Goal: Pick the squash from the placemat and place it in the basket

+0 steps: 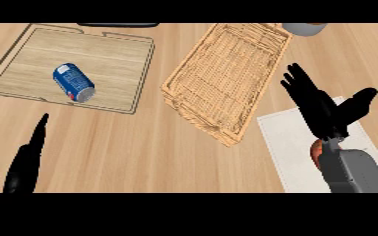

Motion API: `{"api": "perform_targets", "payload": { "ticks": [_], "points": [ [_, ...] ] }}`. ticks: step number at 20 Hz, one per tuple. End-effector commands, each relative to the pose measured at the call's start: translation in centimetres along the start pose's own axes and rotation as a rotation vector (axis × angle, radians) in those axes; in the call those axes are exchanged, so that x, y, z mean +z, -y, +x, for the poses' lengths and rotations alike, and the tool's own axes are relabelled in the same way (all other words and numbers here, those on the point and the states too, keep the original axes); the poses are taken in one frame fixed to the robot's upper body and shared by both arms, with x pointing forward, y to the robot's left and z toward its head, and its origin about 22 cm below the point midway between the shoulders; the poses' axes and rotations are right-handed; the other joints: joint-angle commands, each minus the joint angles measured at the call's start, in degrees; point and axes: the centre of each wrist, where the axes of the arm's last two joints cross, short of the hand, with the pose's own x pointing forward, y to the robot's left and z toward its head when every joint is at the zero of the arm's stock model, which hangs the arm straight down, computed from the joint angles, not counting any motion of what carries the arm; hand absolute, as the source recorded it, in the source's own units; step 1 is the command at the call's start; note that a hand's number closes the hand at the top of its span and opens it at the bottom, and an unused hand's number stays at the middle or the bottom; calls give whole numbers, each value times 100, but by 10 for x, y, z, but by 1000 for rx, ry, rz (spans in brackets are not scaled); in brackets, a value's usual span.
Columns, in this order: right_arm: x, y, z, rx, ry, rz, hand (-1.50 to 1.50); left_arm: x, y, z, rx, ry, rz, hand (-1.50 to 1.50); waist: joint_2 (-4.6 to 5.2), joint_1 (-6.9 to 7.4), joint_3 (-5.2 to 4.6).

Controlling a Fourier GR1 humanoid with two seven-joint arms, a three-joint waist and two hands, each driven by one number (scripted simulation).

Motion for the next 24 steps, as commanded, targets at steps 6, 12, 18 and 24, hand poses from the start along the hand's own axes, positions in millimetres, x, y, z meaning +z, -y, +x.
{"api": "perform_targets", "payload": {
  "ticks": [6, 12, 18, 24],
  "points": [
    [-17, -36, 44, 113, 180, 298, 150, 30, -35, 61, -66, 273, -35, 0, -501, -456, 207],
    [-14, -86, 19, -90, 230, 251, -150, 26, -37, 67, -51, 336, -79, 0, -487, -699, 181],
    [-5, -67, 91, 466, 368, -12, -150, 9, -23, 110, 41, 441, -126, 0, -425, -708, 166],
    [11, -28, 153, 1057, 100, -69, -150, 3, -19, 112, 52, 455, -142, 0, -398, -524, 153]
  ]
}}
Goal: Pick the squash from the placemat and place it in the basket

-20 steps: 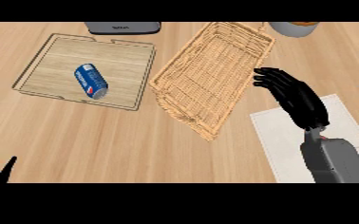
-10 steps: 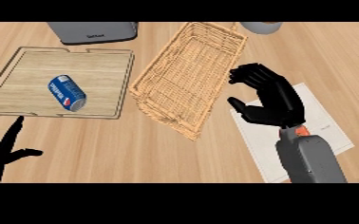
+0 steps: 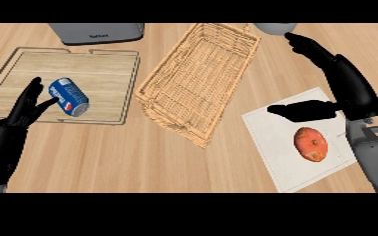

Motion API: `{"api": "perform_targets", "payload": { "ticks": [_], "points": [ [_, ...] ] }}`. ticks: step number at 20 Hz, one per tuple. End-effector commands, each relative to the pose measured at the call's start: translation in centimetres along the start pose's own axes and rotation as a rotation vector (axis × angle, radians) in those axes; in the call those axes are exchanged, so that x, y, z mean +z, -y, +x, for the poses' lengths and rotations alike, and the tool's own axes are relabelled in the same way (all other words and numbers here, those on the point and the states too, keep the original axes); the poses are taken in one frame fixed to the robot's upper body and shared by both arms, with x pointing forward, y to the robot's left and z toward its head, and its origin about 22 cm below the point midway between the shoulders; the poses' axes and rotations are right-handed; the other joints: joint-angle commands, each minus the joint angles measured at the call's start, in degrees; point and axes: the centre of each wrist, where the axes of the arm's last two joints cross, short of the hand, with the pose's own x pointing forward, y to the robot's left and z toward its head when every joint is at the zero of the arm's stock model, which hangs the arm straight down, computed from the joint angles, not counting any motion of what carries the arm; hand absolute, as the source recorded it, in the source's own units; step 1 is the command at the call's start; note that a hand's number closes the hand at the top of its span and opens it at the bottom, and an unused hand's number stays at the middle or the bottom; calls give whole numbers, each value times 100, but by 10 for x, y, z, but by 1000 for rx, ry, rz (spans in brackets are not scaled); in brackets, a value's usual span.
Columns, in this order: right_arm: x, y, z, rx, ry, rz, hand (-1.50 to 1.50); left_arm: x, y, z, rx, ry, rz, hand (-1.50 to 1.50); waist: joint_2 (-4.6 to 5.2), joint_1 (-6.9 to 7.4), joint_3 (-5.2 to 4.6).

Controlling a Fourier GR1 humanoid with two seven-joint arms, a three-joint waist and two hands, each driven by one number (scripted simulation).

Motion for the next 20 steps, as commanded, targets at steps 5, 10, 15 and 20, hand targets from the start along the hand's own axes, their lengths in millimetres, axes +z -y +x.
{"api": "perform_targets", "payload": {
  "ticks": [5, 10, 15, 20],
  "points": [
    [6, 57, 46, 597, -247, 350, -150, -14, 16, 9, 48, 54, -55, 0, 59, 282, 7],
    [10, 72, 73, 654, -344, 561, -150, -32, 24, 15, 49, 80, -69, 0, 92, 402, 33],
    [17, 105, 68, 641, -448, 612, -150, -42, 28, 30, 63, 74, -79, 0, 106, 535, 58],
    [21, 98, 53, 639, -497, 647, -150, -63, 32, 15, 59, 80, -99, 0, 130, 546, 58]
  ]
}}
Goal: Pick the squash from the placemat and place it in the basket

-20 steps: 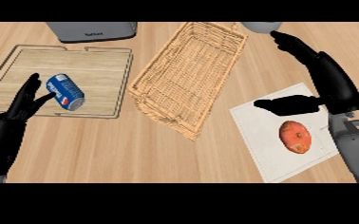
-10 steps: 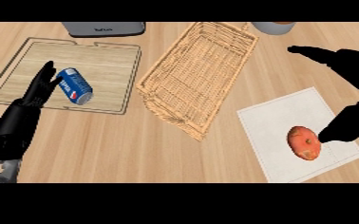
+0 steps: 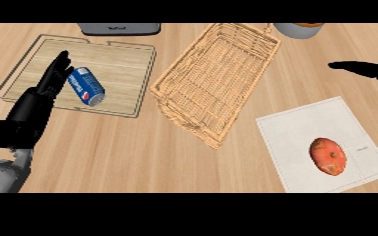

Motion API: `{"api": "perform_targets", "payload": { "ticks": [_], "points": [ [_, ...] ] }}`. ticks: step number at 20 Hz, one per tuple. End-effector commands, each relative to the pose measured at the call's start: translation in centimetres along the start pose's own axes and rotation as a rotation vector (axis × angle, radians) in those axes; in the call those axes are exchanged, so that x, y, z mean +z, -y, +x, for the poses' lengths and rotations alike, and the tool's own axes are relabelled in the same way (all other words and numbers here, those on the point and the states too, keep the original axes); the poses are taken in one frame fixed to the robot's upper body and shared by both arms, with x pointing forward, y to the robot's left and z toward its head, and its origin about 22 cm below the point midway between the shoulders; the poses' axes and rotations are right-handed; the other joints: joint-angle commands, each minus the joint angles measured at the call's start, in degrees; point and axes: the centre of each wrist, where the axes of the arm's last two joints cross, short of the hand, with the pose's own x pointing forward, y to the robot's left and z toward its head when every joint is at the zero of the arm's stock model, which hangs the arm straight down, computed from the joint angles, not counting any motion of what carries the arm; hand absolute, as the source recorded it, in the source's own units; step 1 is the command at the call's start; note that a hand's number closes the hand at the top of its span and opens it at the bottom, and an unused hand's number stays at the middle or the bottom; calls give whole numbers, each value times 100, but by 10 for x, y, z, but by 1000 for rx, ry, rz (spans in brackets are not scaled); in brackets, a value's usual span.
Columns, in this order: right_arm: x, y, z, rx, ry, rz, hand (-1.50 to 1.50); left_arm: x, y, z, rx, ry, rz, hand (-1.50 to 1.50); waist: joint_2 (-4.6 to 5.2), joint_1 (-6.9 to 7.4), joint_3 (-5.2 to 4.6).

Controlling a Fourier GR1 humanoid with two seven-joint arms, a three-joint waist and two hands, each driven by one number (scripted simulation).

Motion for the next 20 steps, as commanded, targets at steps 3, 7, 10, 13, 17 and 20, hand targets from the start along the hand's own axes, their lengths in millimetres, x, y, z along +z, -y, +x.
{"api": "perform_targets", "payload": {
  "ticks": [3, 7, 10, 13, 17, 20],
  "points": [
    [-4, -15, -24, 17, -53, 75, -150, 14, -4, -16, 10, 7, 1, 0, 6, 94, 8],
    [-15, -47, -11, 45, -43, 87, -150, -9, 7, -9, 2, 1, -5, 0, 8, 60, 9],
    [-40, -59, -20, 83, -87, 140, -150, -13, -4, -13, 6, 7, -13, 0, 24, 107, 10],
    [-44, -72, -23, 90, -130, 175, -150, -11, -2, -6, -6, 6, 0, 0, 12, 98, 9],
    [-51, -96, -40, 118, -128, 193, -150, -4, 0, -2, -9, 15, -7, 0, 9, 99, 12],
    [-61, -101, -45, 101, -148, 176, -150, -1, -1, -22, -10, 14, -8, 0, 13, 95, 9]
  ]
}}
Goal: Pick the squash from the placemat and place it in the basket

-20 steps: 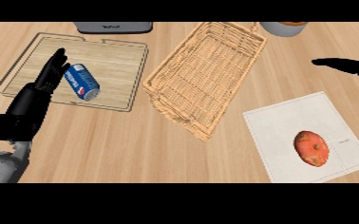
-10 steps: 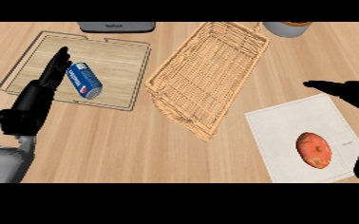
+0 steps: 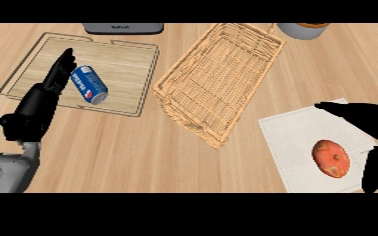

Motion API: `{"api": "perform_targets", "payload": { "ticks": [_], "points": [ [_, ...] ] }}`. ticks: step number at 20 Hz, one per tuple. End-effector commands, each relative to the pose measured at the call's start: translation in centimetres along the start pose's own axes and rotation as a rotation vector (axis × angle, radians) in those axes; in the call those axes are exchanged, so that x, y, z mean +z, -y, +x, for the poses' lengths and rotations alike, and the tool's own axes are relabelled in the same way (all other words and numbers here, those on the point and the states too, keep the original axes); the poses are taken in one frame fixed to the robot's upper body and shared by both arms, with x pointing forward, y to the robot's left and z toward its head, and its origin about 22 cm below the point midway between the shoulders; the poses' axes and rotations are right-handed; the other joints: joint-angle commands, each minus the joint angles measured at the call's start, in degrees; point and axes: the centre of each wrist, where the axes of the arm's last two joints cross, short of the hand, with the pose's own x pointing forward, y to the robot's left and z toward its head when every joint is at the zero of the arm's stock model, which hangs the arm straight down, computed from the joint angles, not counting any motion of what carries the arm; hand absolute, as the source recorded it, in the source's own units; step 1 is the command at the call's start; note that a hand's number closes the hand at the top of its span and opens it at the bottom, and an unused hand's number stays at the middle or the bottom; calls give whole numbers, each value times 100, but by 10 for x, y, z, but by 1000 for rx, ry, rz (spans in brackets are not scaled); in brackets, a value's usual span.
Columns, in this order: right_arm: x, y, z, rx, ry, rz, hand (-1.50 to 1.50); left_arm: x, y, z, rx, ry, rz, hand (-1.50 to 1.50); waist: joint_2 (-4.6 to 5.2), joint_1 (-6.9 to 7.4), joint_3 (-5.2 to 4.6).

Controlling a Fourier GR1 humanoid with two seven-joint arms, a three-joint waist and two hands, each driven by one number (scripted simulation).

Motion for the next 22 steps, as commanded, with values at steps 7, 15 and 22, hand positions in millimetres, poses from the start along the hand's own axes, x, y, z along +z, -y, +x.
{"api": "perform_targets", "payload": {
  "ticks": [7, 15, 22],
  "points": [
    [-36, -36, -15, 11, 17, -47, -150, 0, 9, 8, -14, 5, -1, 0, 1, 17, 2],
    [-26, -43, -26, 13, 13, -66, -150, -16, -7, -1, 13, 4, 5, 0, -1, -21, -2],
    [-46, -64, -36, -35, 25, -60, -150, 8, 2, -3, -4, -6, -15, 0, -4, 1, -1]
  ]
}}
